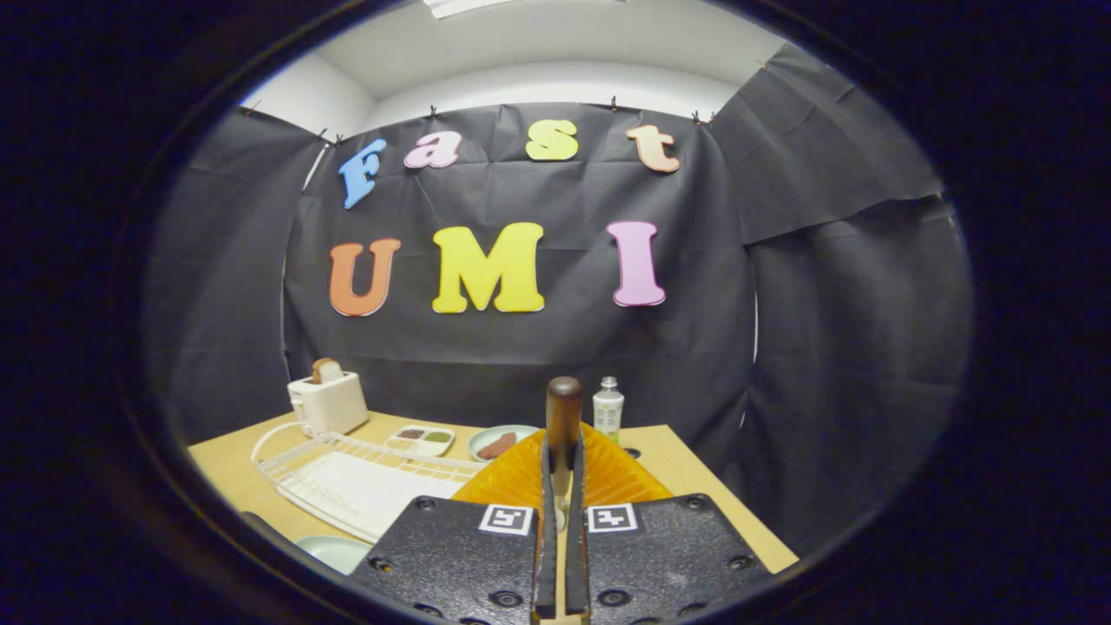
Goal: Take the plate from the dish rack, then take the spoon from the basket and place it into the plate.
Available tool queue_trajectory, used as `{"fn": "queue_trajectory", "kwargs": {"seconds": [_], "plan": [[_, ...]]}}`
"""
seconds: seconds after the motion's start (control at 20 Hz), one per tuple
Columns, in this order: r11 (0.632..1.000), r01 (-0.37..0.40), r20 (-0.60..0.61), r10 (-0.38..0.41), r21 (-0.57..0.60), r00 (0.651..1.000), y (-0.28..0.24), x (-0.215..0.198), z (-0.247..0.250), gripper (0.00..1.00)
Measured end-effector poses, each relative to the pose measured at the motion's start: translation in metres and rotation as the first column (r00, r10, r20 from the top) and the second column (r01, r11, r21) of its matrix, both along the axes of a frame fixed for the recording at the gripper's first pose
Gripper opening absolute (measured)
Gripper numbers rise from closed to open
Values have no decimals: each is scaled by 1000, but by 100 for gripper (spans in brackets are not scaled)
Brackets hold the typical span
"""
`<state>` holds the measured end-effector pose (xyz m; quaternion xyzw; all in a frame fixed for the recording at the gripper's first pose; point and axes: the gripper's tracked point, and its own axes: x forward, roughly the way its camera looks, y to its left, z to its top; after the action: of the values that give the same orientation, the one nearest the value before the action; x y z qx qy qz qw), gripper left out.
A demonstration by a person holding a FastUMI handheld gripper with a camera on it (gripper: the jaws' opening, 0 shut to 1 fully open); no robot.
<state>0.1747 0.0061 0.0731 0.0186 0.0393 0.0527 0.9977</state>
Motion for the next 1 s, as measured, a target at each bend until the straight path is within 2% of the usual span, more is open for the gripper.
{"fn": "queue_trajectory", "kwargs": {"seconds": [0.35, 1.0], "plan": [[985, -123, -84, 134, 124, 987, 78, -52, -50, 9], [958, -162, -180, 207, 237, 961, 156, -77, -149, 10]]}}
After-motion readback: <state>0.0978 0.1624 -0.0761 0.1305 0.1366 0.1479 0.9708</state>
